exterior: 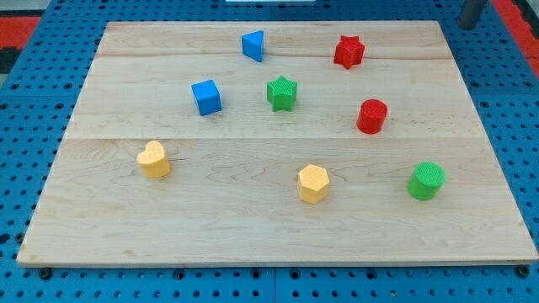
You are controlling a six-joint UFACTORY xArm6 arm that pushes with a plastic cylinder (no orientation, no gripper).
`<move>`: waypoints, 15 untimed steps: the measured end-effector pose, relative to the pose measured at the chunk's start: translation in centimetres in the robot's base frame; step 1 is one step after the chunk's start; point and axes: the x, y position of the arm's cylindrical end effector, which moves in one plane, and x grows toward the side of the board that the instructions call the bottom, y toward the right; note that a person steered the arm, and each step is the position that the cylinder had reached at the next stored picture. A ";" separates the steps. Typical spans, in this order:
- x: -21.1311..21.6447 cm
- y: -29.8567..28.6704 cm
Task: Slide the green circle left a bit
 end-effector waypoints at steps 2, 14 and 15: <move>0.0 1.1; 31.6 -15.3; 30.9 -15.3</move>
